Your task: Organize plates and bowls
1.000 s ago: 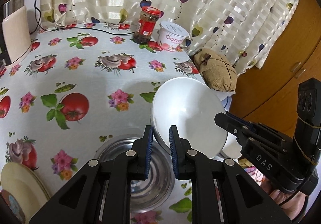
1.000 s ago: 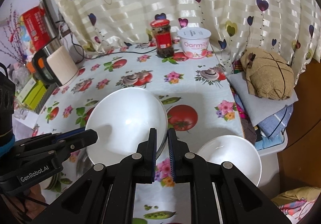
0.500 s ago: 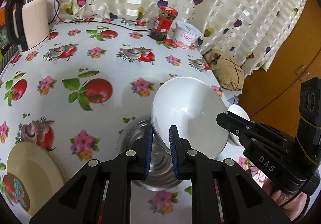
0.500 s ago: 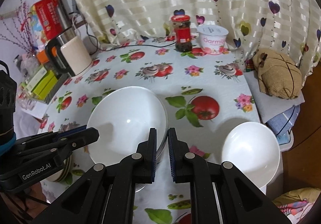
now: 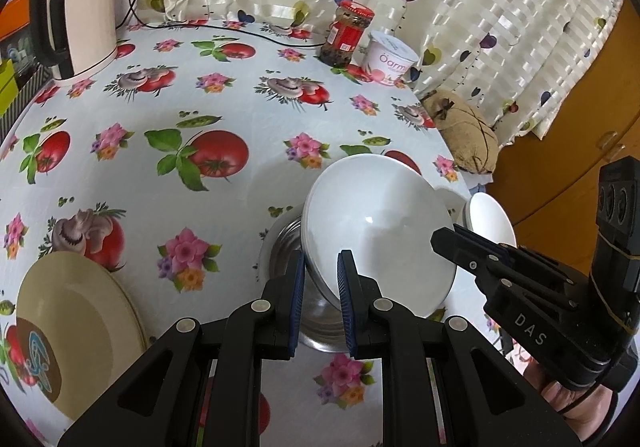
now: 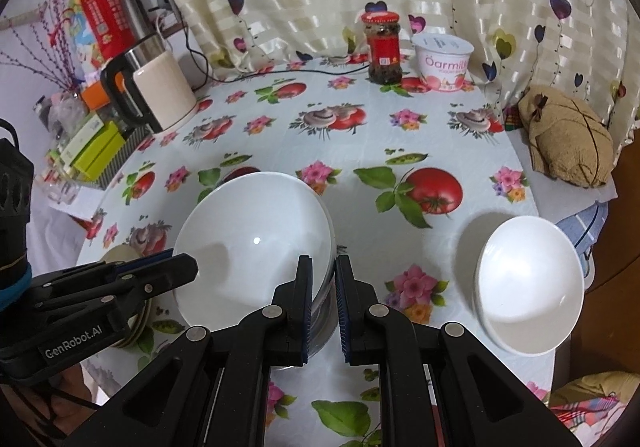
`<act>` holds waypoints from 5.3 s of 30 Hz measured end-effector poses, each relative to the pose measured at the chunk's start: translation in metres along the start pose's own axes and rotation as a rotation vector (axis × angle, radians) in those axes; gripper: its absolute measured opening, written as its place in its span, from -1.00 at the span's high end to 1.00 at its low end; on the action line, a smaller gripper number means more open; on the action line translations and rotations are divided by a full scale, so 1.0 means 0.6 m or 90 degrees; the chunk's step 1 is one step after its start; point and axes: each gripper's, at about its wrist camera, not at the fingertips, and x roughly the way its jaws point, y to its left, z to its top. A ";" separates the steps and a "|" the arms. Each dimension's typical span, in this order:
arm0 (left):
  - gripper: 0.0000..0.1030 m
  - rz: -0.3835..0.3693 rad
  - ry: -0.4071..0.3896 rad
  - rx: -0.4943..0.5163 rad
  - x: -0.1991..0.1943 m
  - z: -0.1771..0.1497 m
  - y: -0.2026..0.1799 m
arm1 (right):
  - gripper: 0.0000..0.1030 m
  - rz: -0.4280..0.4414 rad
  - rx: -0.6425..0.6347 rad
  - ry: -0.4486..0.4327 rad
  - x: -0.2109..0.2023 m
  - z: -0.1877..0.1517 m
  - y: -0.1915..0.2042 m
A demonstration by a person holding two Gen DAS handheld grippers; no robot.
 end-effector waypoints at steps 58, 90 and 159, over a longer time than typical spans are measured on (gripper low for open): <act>0.66 -0.002 0.008 -0.028 0.013 -0.018 0.037 | 0.27 0.007 0.004 0.032 0.018 -0.018 -0.006; 0.66 0.001 -0.022 -0.002 -0.011 -0.012 0.012 | 0.26 -0.001 0.018 -0.001 -0.025 -0.018 -0.026; 0.66 -0.117 0.062 0.145 0.124 0.029 -0.249 | 0.23 -0.109 0.159 -0.051 -0.096 -0.051 -0.255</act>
